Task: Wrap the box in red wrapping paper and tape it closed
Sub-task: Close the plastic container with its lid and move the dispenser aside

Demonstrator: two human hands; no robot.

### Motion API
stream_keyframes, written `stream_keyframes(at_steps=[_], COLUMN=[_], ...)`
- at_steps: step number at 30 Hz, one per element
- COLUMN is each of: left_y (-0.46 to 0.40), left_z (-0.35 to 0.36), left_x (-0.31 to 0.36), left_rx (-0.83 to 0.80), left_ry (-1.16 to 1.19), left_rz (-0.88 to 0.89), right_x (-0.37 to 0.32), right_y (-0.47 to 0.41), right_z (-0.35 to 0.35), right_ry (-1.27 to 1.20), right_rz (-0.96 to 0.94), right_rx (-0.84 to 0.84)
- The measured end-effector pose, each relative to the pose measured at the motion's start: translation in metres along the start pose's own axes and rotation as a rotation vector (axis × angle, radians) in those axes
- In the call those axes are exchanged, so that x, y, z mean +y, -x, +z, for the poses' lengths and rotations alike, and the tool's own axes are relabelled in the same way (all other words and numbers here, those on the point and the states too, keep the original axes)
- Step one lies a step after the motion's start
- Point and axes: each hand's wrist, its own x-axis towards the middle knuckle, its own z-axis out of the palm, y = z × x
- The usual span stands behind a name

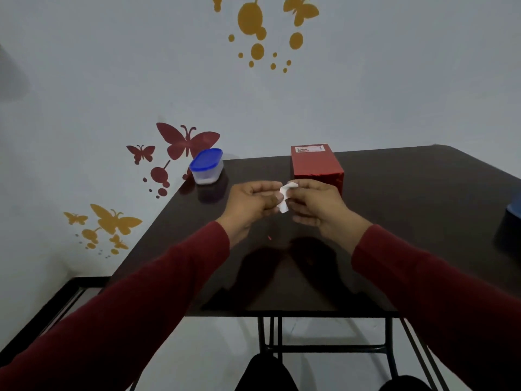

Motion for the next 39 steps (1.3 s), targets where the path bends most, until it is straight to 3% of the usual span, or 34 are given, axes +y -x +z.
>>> stream_keyframes(at_steps=[2, 5, 8, 11, 16, 19, 25, 29, 35, 37, 39], left_y=[-0.002, -0.005, -0.002, 0.010, 0.023, 0.032, 0.024, 0.027, 0.058, 0.084, 0.109], left_z=[0.002, -0.010, -0.029, -0.035, -0.039, -0.033, -0.011, -0.002, 0.008, 0.031, 0.064], left_x=[-0.004, -0.007, -0.010, -0.015, -0.020, -0.017, -0.012, -0.007, 0.010, 0.010, 0.013], left_rx=[0.036, 0.096, -0.075, -0.189, -0.163, -0.065, 0.287, 0.358, 0.249, 0.109, -0.150], left_ry=[-0.027, -0.365, -0.711, -0.899, -1.001, -0.979, -0.620, -0.537, -0.582, -0.644, -0.704], left_rz=[0.037, 0.160, 0.140, 0.112, 0.084, 0.035, -0.344, -0.443, -0.566, -0.579, -0.603], right_x=[-0.004, -0.005, -0.009, -0.021, -0.042, -0.053, -0.070, -0.099, -0.154, -0.170, -0.188], right_y=[-0.009, -0.029, -0.047, -0.050, -0.052, -0.054, -0.037, -0.014, 0.029, 0.042, 0.056], right_z=[0.000, 0.001, -0.005, -0.010, -0.018, -0.028, -0.038, -0.043, -0.055, -0.068, -0.091], right_ry=[0.030, 0.111, 0.179, 0.051, -0.147, -0.215, -0.208, -0.226, -0.193, -0.200, -0.212], right_rz=[0.022, -0.038, -0.079, 0.016, 0.067, 0.108, 0.263, 0.397, 0.450, 0.434, 0.422], right_rx=[-0.010, 0.063, 0.092, 0.017, -0.058, -0.011, 0.110, 0.247, 0.371, 0.409, 0.483])
